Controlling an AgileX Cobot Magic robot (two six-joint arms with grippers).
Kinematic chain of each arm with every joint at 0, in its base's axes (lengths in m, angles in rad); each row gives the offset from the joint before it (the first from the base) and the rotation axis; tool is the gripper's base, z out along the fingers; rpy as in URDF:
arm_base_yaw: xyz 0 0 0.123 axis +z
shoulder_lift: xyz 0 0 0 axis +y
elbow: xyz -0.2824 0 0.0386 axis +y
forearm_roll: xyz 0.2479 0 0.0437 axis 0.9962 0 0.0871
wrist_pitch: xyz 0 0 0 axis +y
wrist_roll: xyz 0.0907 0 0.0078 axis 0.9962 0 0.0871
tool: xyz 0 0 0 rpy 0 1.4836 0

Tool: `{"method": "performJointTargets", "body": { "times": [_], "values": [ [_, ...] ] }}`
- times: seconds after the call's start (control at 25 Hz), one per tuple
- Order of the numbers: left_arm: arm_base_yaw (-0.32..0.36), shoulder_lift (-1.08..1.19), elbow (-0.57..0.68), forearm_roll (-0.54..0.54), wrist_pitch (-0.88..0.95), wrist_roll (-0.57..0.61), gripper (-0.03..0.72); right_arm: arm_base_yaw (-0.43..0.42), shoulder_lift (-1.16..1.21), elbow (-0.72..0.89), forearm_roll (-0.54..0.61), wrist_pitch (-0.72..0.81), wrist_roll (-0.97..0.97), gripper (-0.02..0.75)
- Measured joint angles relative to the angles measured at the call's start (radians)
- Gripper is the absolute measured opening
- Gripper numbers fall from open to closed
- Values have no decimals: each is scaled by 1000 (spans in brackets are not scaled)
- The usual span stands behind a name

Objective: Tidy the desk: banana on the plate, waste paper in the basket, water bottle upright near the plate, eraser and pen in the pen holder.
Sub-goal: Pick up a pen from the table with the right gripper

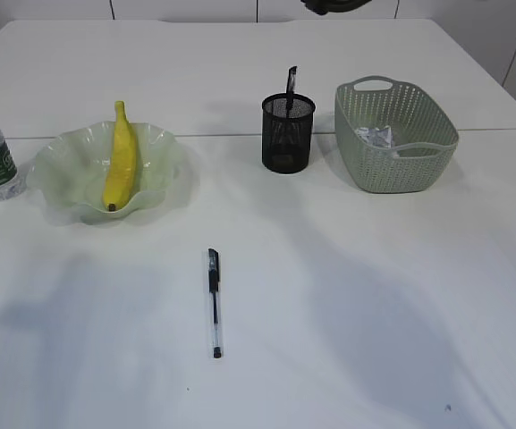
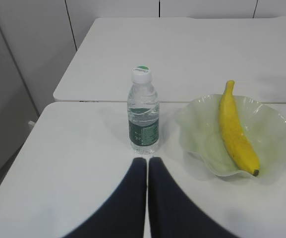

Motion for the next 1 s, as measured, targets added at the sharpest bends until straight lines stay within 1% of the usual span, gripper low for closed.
{"method": "performJointTargets", "body": {
  "times": [0.2, 0.32, 0.52, 0.68, 0.84, 1.0],
  "values": [
    [0, 0, 0, 21, 10, 0, -24, 63, -40, -2, 50, 164, -90, 231],
    [0, 2, 0, 41, 59, 0, -24, 72, -49, -3, 107, 296, -155, 231],
    [0, 2, 0, 47, 108, 0, -24, 72, -55, -3, 233, 490, -253, 230],
    [0, 2, 0, 48, 111, 0, -24, 72, -57, -5, 379, 617, -326, 230],
    [0, 2, 0, 48, 115, 0, -24, 72, -58, -5, 513, 666, -374, 230],
    [0, 2, 0, 48, 129, 0, -24, 72, -58, -5, 605, 672, -383, 230]
  ]
}}
